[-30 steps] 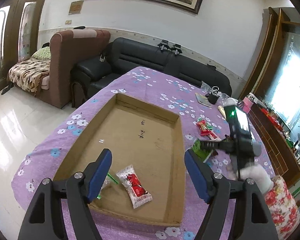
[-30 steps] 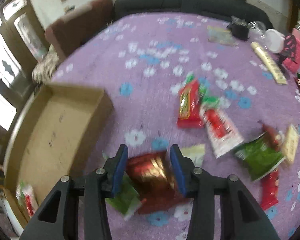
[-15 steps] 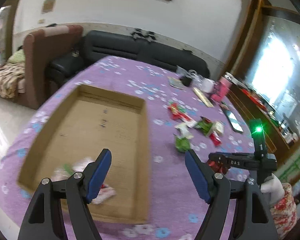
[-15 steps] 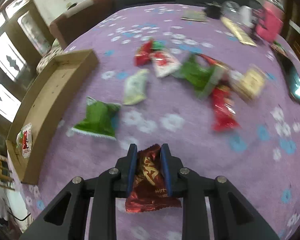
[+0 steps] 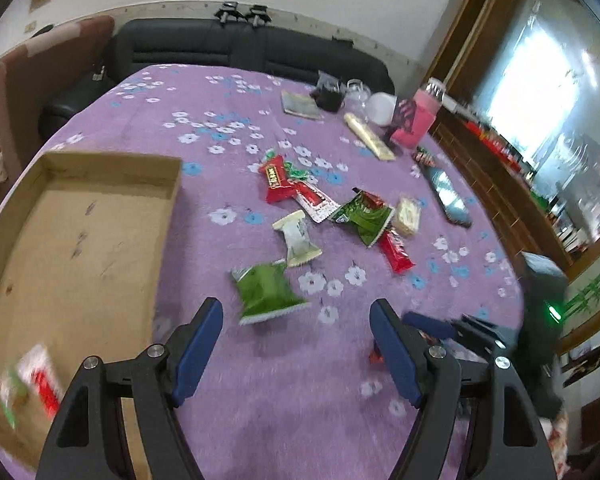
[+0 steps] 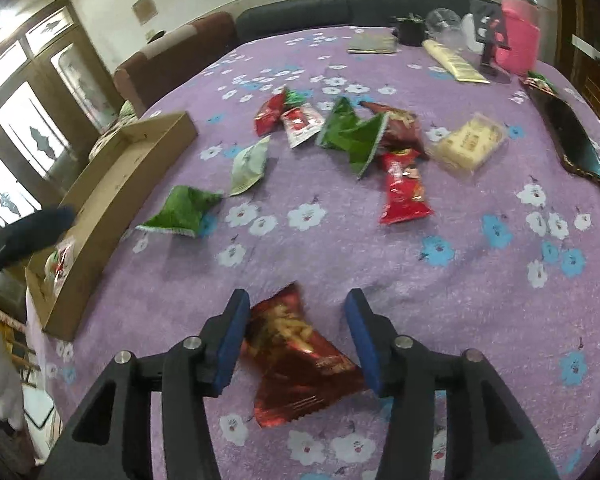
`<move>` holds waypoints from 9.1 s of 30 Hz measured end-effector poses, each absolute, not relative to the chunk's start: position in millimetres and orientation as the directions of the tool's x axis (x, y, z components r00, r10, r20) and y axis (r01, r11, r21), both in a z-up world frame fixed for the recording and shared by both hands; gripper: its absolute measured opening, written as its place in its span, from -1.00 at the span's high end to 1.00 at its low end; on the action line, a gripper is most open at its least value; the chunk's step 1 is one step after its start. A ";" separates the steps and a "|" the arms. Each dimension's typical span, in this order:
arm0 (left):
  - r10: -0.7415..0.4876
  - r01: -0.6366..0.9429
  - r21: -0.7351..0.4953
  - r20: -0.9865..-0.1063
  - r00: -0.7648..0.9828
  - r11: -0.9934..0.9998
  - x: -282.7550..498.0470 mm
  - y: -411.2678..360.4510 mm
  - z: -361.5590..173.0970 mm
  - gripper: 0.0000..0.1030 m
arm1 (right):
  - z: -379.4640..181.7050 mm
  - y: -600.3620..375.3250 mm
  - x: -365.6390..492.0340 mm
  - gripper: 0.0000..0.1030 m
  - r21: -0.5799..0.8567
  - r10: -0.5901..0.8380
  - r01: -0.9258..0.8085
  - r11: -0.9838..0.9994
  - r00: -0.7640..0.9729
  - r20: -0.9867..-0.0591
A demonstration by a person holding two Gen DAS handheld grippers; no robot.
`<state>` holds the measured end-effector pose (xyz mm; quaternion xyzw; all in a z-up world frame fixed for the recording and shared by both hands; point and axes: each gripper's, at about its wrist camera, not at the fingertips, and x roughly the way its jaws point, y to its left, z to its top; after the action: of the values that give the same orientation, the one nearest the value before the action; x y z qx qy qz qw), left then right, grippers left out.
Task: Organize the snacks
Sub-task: 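Grasp a red gold-print packet with the right tool while the left tool grasps a green packet, then carry both packets over the cardboard tray and open both tools, then grasp a red packet with the right tool while the left tool grasps a white packet, then carry both packets over the cardboard tray and open both tools, then grasp a green packet with the left tool while the right tool grasps a red gold-print packet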
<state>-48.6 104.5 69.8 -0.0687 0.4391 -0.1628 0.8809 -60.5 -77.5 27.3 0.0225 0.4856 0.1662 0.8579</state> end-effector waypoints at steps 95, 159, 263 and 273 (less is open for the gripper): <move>-0.080 -0.112 -0.242 -0.664 0.743 0.964 -77.1 341.2 78.3 -0.29 | 40.8 213.1 -28.8 0.20 0.137 0.420 -0.601 0.788 0.362 -0.832; -0.297 0.132 -0.267 -0.806 0.512 0.955 35.3 64.1 33.2 -0.75 | 32.5 -139.5 18.3 0.64 0.150 0.105 0.027 0.988 0.589 -0.801; -0.377 0.163 -0.419 -0.501 0.779 0.893 -118.6 205.3 121.5 -0.99 | 117.8 -127.2 -20.1 0.15 0.289 0.217 -0.008 0.957 0.679 -0.701; -0.349 0.133 -0.384 -0.571 0.743 0.913 -124.9 186.9 104.6 -0.99 | 77.8 -135.2 59.8 0.15 0.214 0.135 0.055 0.975 0.616 -0.776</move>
<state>-124.9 186.9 104.6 -0.1616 0.3336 -0.1310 0.9195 59.8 -135.2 77.8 0.1087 0.4377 0.0226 0.8923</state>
